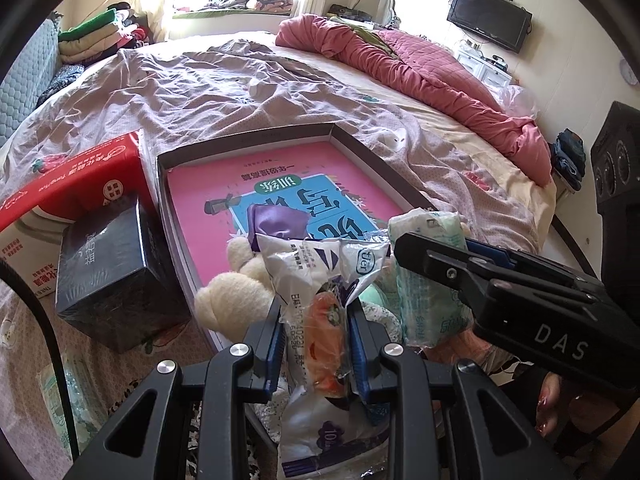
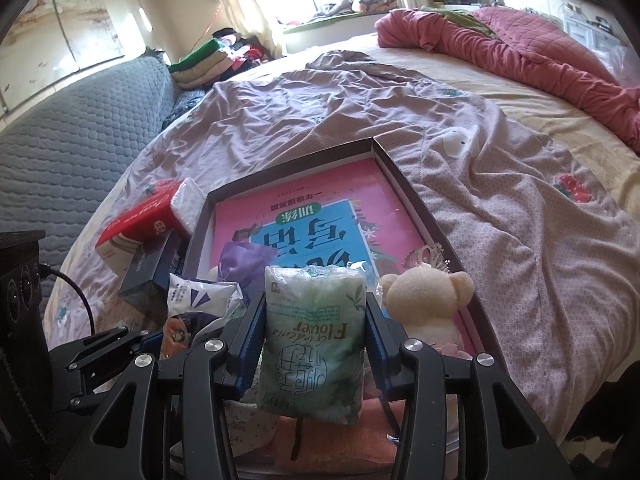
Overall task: Organize soft objects
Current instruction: 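Lower the snack bag onto the tray with left tool while right tool releases the tissue pack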
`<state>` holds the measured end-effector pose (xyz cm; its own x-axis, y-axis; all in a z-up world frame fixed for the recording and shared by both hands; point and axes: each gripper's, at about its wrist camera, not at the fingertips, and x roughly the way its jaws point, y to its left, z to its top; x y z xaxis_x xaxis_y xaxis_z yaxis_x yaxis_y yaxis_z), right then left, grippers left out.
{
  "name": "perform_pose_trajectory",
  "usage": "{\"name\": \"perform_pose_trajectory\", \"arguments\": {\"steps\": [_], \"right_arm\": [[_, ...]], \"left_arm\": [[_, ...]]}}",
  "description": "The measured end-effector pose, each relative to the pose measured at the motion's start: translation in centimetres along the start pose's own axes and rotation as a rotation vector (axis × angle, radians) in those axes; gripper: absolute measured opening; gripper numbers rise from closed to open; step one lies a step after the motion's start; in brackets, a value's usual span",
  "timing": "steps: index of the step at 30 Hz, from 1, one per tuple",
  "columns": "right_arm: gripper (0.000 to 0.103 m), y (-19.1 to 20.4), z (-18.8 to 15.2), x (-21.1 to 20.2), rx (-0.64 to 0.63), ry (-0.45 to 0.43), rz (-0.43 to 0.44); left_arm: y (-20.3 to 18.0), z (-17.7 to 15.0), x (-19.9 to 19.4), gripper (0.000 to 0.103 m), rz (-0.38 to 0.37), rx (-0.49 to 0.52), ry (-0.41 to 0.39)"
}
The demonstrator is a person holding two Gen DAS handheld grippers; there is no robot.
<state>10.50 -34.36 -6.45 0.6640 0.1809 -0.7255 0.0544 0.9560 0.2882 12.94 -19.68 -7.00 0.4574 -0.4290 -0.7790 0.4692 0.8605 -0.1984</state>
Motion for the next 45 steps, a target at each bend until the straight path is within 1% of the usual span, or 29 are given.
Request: {"name": "perform_pose_trajectory", "arguments": {"steps": [7, 13, 18, 22, 25, 26, 28, 30, 32, 36, 38, 40, 42, 45], "right_arm": [[0.049, -0.1, -0.1, -0.1, -0.002, -0.001, 0.0], [0.05, -0.2, 0.0, 0.0, 0.012, 0.002, 0.011], [0.058, 0.2, 0.1, -0.6, 0.003, -0.021, 0.015], [0.061, 0.5, 0.2, -1.3, -0.016, -0.045, -0.008], [0.067, 0.3, 0.4, -1.9, -0.014, -0.069, -0.023], [0.068, 0.2, 0.4, -2.1, -0.015, -0.077, -0.03], [0.069, 0.1, 0.5, -2.8, -0.016, -0.104, -0.039], [0.073, -0.1, 0.6, -3.4, -0.015, -0.123, -0.04], [0.074, -0.2, 0.8, -4.3, -0.011, -0.156, -0.045], [0.075, -0.7, 1.1, -5.8, 0.003, -0.199, -0.058], [0.077, -0.9, 1.3, -6.5, 0.011, -0.225, -0.054], [0.078, -1.2, 1.4, -7.1, 0.018, -0.238, -0.05], [0.078, -1.4, 1.4, -7.7, 0.02, -0.254, -0.069], [0.078, -1.9, 1.5, -8.2, 0.037, -0.262, -0.077]], "left_arm": [[0.0, 0.0, 0.1, 0.029, -0.013, -0.008, -0.001], [0.1, 0.0, 0.0, 0.03, -0.006, 0.003, -0.004], [0.0, 0.1, -0.1, 0.03, -0.008, 0.003, -0.006], [-0.1, 0.1, -0.1, 0.03, -0.013, 0.005, -0.007], [-0.3, 0.1, -0.3, 0.031, -0.013, 0.013, -0.01], [-0.4, 0.1, -0.4, 0.032, -0.014, 0.015, -0.013], [-0.5, 0.2, -0.7, 0.037, -0.018, 0.017, -0.023], [-0.7, 0.3, -1.2, 0.047, -0.025, 0.019, -0.034], [-1.0, 0.5, -1.7, 0.052, -0.019, 0.024, -0.049], [-1.5, 0.7, -2.2, 0.055, -0.022, 0.041, -0.061], [-1.7, 0.7, -2.6, 0.056, -0.022, 0.05, -0.069], [-1.9, 0.7, -3.1, 0.059, -0.022, 0.062, -0.086], [-2.0, 0.8, -3.7, 0.064, -0.031, 0.066, -0.101], [-2.2, 1.0, -4.4, 0.065, -0.043, 0.069, -0.119]]}}
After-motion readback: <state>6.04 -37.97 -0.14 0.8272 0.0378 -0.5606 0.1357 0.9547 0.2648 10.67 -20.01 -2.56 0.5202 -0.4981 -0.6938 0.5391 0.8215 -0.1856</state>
